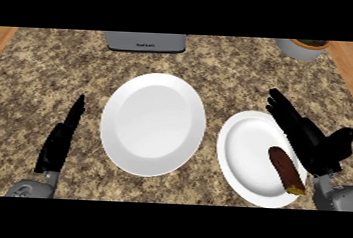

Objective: Pick the sweet potato from the plate and place it in the plate

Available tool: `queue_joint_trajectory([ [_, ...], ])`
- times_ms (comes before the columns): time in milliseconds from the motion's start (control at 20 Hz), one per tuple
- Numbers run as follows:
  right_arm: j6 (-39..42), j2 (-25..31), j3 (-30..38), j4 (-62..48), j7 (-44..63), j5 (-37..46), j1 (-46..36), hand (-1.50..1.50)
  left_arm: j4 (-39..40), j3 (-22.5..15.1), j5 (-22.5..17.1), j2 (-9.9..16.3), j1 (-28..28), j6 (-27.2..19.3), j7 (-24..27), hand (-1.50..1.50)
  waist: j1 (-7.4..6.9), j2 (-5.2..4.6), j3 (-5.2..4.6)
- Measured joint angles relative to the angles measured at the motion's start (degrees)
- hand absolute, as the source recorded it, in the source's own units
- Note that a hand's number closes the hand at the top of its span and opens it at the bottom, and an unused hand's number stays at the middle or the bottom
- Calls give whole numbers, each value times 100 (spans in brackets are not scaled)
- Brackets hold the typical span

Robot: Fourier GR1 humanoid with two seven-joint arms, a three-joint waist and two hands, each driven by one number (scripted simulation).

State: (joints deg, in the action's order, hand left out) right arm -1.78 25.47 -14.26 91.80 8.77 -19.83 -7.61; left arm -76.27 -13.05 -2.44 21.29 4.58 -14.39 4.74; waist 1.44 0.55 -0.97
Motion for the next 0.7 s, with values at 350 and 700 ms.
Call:
queue_joint_trajectory([
  [350, 1708, 621, 341, 234, -70, -977, -256, 150, -10, 199, -279, -242, -24, -87, -495, 0, -171, 5, 59],
  [700, 1803, 1338, 600, 17, -1721, 672, 65, -150, -127, 234, -496, -495, -127, -225, -943, 0, -91, -15, 113],
])
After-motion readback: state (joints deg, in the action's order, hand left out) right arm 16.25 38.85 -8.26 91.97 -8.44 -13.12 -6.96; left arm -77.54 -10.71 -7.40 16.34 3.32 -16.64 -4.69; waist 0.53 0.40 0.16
